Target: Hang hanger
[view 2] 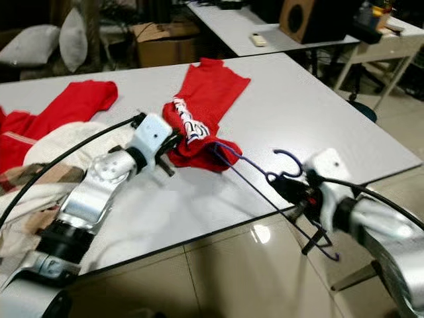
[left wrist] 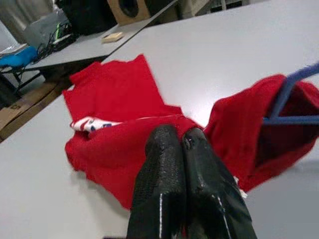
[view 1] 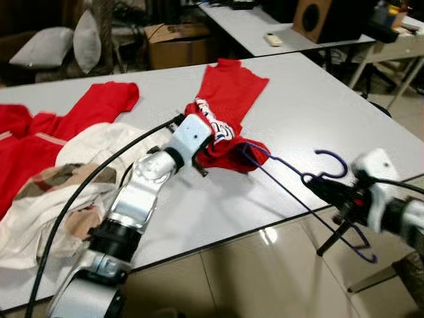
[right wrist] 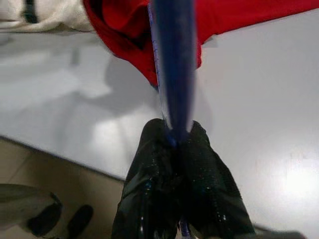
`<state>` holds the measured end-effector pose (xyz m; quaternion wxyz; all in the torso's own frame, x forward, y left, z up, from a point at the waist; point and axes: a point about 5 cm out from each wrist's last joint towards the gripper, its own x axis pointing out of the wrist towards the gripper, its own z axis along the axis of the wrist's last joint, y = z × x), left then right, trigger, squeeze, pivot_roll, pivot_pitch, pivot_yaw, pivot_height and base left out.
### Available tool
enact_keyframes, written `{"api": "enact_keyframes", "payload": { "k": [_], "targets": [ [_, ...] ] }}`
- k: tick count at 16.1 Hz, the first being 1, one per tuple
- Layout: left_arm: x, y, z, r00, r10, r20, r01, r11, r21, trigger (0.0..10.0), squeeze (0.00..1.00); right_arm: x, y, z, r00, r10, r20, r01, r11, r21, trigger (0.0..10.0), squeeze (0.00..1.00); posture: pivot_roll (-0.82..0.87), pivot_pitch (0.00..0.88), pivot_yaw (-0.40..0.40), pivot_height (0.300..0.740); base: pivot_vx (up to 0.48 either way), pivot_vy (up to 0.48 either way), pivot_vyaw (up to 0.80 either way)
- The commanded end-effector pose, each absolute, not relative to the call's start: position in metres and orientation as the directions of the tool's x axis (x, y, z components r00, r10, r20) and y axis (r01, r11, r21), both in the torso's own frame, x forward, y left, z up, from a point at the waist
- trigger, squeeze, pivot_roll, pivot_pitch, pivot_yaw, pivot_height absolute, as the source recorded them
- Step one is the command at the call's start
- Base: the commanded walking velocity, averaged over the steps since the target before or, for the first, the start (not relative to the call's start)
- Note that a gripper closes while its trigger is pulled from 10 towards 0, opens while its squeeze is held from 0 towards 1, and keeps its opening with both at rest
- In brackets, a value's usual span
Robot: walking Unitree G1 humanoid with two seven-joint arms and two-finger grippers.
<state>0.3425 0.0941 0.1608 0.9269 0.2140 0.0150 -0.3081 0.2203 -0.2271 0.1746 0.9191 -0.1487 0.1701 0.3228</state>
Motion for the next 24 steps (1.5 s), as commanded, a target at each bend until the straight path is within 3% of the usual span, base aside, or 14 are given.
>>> {"api": "enact_keyframes", "payload": {
  "k": [1, 3, 5, 6, 8, 10, 15, 21, 24],
  "targets": [
    [0.345, 0.095, 0.164, 0.812, -0.562, -0.156, 0.574, 0.719, 0.392, 0.0, 0.0, 0.213, -0.226, 0.177, 0.722, 0.557, -0.411, -0.657, 0.739, -0.152, 10.0, 0.0, -0.12, 0.0, 0.053, 0.74, 0.0, 0.0, 0.0],
    [0.349, 0.098, 0.165, 0.819, -0.553, -0.153, 0.563, 0.723, 0.4, 0.0, 0.0, 0.201, -0.235, 0.172, 0.734, 0.503, -0.456, -0.622, 0.768, -0.154, 10.0, 0.0, -0.12, 0.0, 0.058, 0.74, 0.0, 0.0, 0.0],
    [0.351, 0.111, 0.169, 0.851, -0.507, -0.139, 0.516, 0.757, 0.401, 0.0, 0.0, 0.209, -0.284, 0.168, 0.875, 0.161, -0.456, -0.3, 0.92, -0.251, 10.0, 0.0, -0.12, 0.0, 0.058, 0.74, 0.0, 0.0, 0.0],
    [0.352, 0.112, 0.169, 0.855, -0.499, -0.138, 0.509, 0.762, 0.4, 0.0, 0.0, 0.208, -0.287, 0.17, 0.879, 0.165, -0.447, -0.299, 0.922, -0.248, 10.0, 0.0, -0.11, 0.0, 0.054, 0.74, 0.0, 0.0, 0.0],
    [0.352, 0.116, 0.17, 0.871, -0.474, -0.129, 0.485, 0.785, 0.387, 0.0, 0.0, 0.192, -0.268, 0.182, 0.819, 0.436, -0.373, -0.52, 0.839, -0.162, 10.0, 0.0, -0.11, 0.0, 0.053, 0.74, 0.0, 0.0, 0.0],
    [0.352, 0.113, 0.17, 0.866, -0.487, -0.116, 0.492, 0.786, 0.374, 0.0, 0.0, 0.18, -0.257, 0.175, 0.729, 0.6, -0.329, -0.64, 0.768, -0.018, 10.0, 0.0, -0.12, 0.0, 0.056, 0.74, 0.0, 0.0, 0.0],
    [0.349, 0.109, 0.171, 0.865, -0.49, -0.108, 0.493, 0.79, 0.365, 0.0, 0.0, 0.172, -0.249, 0.166, 0.652, 0.695, -0.303, -0.704, 0.703, 0.098, 10.0, 0.0, -0.11, 0.0, 0.033, 0.74, 0.0, 0.0, 0.0],
    [0.339, 0.1, 0.173, 0.819, -0.562, -0.11, 0.551, 0.72, 0.422, 0.0, 0.0, 0.215, -0.235, 0.166, 0.715, 0.614, -0.336, -0.669, 0.739, -0.074, 10.0, 0.0, -0.1, 0.0, 0.022, 0.74, 0.0, 0.0, 0.0],
    [0.336, 0.098, 0.176, 0.819, -0.564, -0.101, 0.549, 0.723, 0.419, 0.0, 0.0, 0.23, -0.226, 0.164, 0.677, 0.632, -0.378, -0.714, 0.688, -0.128, 10.0, 0.0, -0.09, 0.0, 0.001, 0.74, 0.0, 0.0, 0.0]
  ]
}}
